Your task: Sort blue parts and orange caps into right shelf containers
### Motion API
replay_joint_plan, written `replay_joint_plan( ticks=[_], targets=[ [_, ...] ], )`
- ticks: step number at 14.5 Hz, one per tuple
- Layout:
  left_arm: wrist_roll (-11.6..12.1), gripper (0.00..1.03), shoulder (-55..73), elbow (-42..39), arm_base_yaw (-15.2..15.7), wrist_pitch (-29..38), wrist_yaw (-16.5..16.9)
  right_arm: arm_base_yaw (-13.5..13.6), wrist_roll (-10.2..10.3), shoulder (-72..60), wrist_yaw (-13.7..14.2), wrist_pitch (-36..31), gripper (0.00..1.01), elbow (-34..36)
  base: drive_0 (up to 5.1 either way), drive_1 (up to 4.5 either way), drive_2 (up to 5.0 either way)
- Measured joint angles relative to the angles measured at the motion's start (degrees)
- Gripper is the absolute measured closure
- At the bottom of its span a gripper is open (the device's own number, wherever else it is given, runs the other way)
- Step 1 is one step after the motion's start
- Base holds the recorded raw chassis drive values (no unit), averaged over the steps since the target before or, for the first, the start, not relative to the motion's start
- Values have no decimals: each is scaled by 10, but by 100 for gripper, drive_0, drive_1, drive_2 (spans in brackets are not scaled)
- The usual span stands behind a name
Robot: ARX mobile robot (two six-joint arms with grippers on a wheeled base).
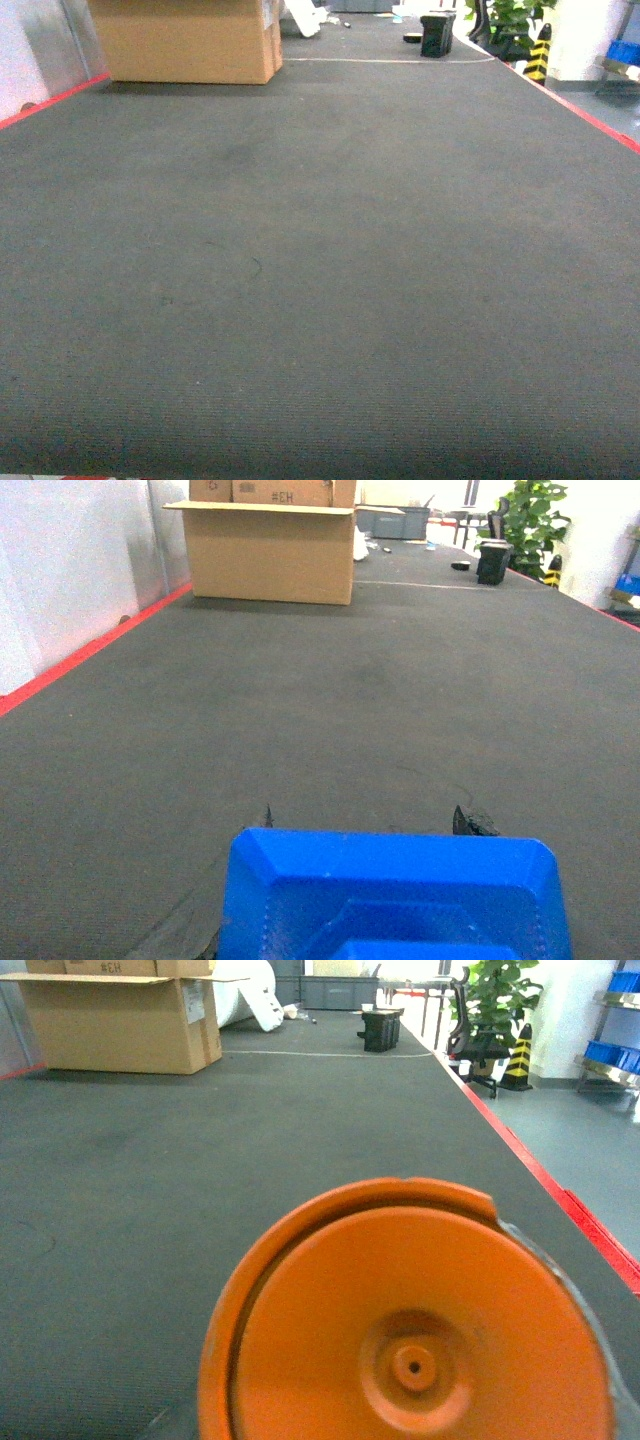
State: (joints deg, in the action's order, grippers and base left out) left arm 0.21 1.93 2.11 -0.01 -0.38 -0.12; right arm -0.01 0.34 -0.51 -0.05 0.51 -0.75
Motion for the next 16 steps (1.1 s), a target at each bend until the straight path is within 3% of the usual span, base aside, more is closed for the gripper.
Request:
replay_joint_plan(
  ticks=[16],
  targets=[
    [0, 61, -14, -15, 0, 0, 0, 0, 0, 2, 0, -2, 54, 0, 0, 0, 0]
  ],
)
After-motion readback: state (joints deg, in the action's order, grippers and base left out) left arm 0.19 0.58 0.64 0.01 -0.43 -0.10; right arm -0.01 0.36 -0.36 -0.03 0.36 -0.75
